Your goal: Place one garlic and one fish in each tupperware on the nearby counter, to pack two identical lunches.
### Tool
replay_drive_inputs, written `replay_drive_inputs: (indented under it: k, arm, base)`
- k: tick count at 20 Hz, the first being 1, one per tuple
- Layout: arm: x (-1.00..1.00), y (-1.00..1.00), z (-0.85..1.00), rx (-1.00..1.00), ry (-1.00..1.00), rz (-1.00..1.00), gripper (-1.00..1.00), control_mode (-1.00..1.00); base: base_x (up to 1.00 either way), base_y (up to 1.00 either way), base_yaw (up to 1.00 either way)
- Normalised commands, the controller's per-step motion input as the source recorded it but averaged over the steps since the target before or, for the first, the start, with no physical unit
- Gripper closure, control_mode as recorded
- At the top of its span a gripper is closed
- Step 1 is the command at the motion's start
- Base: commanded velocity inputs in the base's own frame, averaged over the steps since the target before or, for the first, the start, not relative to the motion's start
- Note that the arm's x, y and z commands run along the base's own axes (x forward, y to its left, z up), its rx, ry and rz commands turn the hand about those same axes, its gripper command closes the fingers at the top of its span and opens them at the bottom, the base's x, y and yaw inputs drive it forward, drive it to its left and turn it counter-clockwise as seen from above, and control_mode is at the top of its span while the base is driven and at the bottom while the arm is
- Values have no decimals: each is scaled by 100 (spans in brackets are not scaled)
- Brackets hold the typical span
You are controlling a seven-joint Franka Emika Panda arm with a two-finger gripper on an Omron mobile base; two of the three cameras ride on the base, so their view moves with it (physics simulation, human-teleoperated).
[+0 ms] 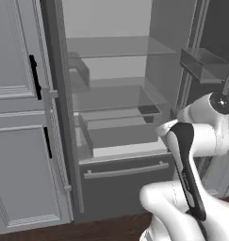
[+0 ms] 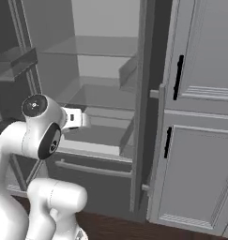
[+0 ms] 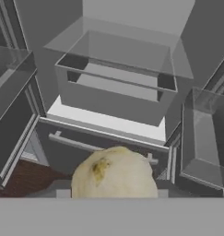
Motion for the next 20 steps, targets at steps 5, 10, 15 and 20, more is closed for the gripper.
replay_drive_inputs:
  k: [5,10,15,20]
  arm:
    - [0,0,0,0,0,0,100,100]
    - [0,0,0,0,0,0,100,100]
    - [0,0,0,0,0,0,100,100]
    - [0,0,0,0,0,0,100,100]
  base:
    - [-88,2,-68]
    - [-14,1,-99]
    - [0,0,-100]
    - [0,0,-100]
